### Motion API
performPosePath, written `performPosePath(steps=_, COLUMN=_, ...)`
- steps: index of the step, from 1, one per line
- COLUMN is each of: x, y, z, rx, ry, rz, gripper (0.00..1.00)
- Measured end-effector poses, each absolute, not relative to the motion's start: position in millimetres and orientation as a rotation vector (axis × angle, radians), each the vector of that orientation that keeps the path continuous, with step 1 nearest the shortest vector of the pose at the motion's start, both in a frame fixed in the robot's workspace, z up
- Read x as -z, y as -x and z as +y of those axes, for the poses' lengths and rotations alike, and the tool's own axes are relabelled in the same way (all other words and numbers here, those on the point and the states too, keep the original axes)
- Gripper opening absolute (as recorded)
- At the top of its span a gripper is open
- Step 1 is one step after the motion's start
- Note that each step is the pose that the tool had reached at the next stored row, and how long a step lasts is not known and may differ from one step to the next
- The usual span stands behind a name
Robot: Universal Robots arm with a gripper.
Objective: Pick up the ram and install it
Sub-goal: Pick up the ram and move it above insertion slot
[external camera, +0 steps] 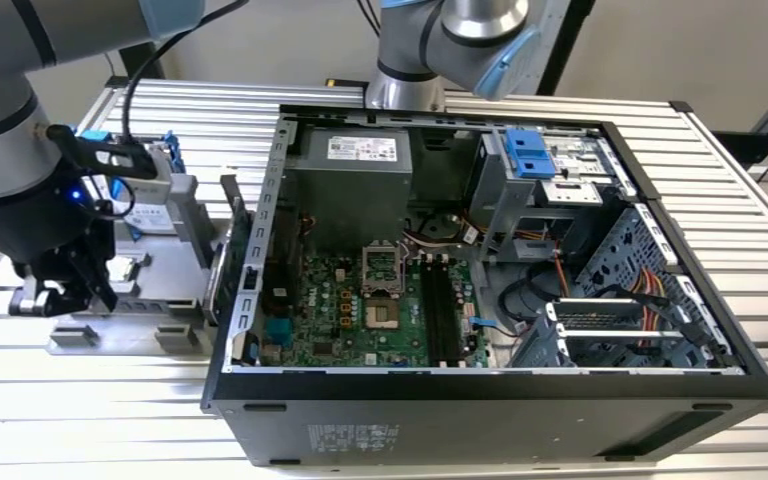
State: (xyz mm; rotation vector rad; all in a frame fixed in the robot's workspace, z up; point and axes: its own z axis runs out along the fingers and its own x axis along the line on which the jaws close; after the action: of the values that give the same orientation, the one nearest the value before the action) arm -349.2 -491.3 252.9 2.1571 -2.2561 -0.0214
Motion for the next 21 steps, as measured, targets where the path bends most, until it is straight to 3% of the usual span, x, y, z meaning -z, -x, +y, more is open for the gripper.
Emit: performPosePath(steps=21, x=-279, y=349, z=-491, rx=0.021, ry=-2.157, rz=-2.256, gripper=0.00)
